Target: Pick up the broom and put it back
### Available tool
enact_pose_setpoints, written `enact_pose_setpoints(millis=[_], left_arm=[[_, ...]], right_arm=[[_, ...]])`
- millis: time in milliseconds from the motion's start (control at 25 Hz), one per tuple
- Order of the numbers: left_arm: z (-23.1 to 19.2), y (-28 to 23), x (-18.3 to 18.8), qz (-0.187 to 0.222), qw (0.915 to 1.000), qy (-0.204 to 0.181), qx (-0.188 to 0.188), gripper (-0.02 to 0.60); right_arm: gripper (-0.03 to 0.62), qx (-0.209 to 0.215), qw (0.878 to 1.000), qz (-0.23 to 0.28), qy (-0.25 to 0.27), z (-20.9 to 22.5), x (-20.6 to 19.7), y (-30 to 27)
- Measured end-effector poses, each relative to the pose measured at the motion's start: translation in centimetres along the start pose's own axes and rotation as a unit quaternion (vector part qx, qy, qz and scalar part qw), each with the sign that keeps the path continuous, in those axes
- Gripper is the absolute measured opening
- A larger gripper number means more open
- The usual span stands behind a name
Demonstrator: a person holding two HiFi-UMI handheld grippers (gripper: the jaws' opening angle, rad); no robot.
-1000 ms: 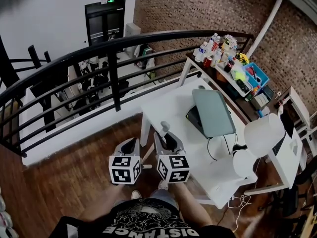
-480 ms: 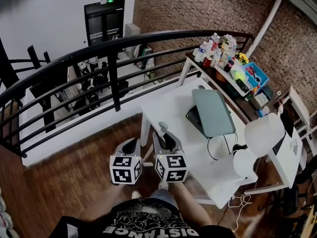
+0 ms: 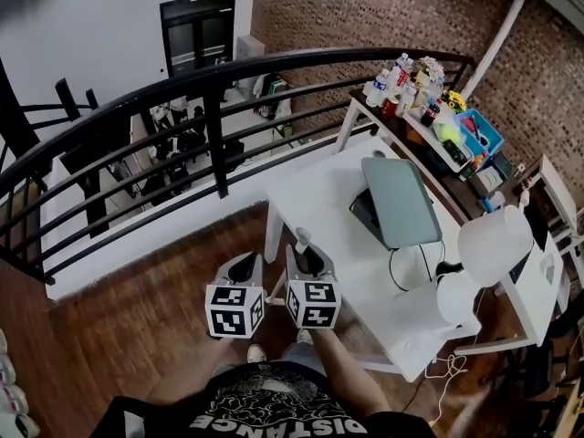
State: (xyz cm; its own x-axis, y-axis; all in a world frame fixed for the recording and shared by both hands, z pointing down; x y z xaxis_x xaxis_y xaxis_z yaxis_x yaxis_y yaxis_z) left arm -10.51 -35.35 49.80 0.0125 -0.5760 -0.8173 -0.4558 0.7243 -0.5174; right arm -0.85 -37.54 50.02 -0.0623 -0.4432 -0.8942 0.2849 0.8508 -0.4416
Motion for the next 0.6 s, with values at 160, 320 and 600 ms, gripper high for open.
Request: enact_pose_setpoints(millis=[160, 320, 600], left_arm=[[-0.1, -0.1, -0.3, -0.008, 1.0000, -0.003, 0.000, 0.005], [0.0, -0.2, -0.7, -0.014, 0.9998, -0.010, -0.002, 0.005], [-0.2, -0.4, -1.7, -0.030, 0.9995, -0.011, 0.001, 0.005]], right_arm=[[0.100, -0.009, 1.000, -0.009, -0.010, 0.3, -1.6, -0.9], [0.100, -0.018, 0.999, -0.027, -0.020, 0.8, -3.8, -2.0], [0.099, -0.039, 0.997, -0.057, -0.044, 2.5, -7.0, -3.6]])
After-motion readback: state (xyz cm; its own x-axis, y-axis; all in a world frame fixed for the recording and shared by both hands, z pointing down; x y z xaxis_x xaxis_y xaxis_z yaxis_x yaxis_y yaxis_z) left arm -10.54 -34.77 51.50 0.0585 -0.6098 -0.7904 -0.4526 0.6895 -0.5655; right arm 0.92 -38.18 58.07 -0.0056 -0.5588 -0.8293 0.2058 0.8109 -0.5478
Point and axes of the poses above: the fingertips, and each gripper's own axes: y backward along the fingers, z to its right, x out of its top, the point moved 1 cm from there along y, backward along the fingers, and after that the axes turned 9 degrees about -z, right-handed, at the moved point
